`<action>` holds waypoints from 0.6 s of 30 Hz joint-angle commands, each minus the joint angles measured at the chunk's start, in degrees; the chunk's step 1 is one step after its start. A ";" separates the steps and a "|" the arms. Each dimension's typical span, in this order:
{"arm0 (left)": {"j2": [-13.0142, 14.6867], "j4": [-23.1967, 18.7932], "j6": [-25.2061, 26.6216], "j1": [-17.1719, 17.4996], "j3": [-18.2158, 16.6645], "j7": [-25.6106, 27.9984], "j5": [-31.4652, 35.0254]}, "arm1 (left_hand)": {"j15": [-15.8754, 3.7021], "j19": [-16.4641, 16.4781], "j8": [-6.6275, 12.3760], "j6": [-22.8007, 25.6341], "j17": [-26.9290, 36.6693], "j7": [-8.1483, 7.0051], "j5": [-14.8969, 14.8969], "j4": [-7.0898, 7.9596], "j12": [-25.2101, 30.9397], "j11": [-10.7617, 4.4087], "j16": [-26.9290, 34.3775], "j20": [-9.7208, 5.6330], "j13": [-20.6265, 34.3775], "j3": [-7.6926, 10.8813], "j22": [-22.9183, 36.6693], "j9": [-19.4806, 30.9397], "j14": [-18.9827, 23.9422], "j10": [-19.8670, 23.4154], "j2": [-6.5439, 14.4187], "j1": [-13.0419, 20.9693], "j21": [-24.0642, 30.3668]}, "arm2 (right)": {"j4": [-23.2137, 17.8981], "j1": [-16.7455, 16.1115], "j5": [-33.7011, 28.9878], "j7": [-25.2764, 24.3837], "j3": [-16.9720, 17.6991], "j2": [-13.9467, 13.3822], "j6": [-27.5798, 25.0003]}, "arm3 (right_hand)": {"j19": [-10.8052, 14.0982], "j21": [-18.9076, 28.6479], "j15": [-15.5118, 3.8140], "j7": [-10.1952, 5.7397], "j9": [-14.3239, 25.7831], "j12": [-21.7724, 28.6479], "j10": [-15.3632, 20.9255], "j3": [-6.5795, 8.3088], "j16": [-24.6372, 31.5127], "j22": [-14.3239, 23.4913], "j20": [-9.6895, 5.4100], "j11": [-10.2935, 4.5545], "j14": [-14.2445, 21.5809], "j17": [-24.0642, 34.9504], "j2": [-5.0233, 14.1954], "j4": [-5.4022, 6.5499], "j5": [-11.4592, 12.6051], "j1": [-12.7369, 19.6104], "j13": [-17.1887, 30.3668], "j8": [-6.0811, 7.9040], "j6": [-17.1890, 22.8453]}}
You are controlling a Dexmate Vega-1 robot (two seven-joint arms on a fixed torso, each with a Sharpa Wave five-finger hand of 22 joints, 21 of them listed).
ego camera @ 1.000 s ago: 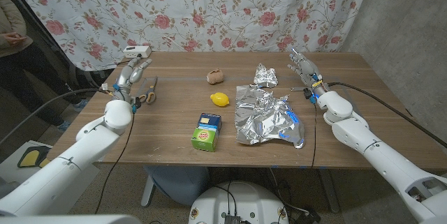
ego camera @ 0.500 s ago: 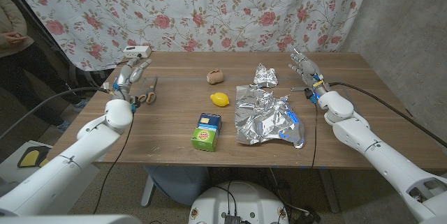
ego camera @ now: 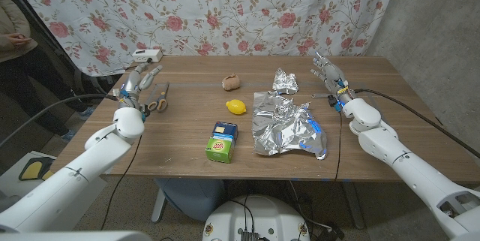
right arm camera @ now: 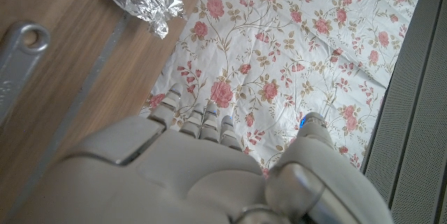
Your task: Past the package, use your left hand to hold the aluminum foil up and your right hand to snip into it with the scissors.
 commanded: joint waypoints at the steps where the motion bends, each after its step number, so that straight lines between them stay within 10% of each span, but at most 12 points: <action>1: 0.62 -1.02 2.47 0.18 0.21 0.77 1.34 | -0.27 0.42 0.47 0.41 0.22 0.21 0.41 -0.28 0.29 -0.20 0.27 0.30 0.10 -0.09 0.17 0.22 0.61 0.76 -0.13 0.96 0.18 | 0.75 0.24 0.23 0.44 0.02 0.18 0.43 | 0.41 0.37 0.01 0.00 0.13 0.21 0.15 0.25 0.13 0.16 0.04 0.09 0.09 0.02 0.08 -0.07 -0.23 0.62 0.06 0.23 0.12; 12: 0.69 -1.00 4.30 -0.31 0.59 1.44 2.30 | -0.62 1.02 0.58 1.32 0.31 -0.14 0.43 -0.40 1.07 -1.15 0.70 0.54 0.38 0.04 0.19 0.30 2.48 3.08 -0.08 2.32 0.25 | 1.35 0.30 0.43 0.79 0.14 0.31 1.12 | 0.40 0.36 0.06 0.13 0.13 0.21 0.22 0.26 0.15 0.16 0.15 0.06 0.08 -0.02 0.07 -0.05 -0.24 0.73 0.06 0.25 0.26; 18: 0.32 -1.23 5.63 -0.57 0.84 2.44 3.01 | -0.86 2.81 0.67 2.21 0.45 -0.93 0.31 -0.20 1.81 1.08 1.28 1.20 0.57 -0.34 0.29 0.46 5.02 5.57 -0.38 3.10 0.74 | 1.65 0.35 0.62 0.84 0.16 0.44 1.08 | 0.41 0.37 0.01 0.05 0.13 0.18 0.17 0.28 0.17 0.16 0.08 0.00 0.09 -0.03 0.11 -0.05 -0.23 0.80 0.06 0.26 0.30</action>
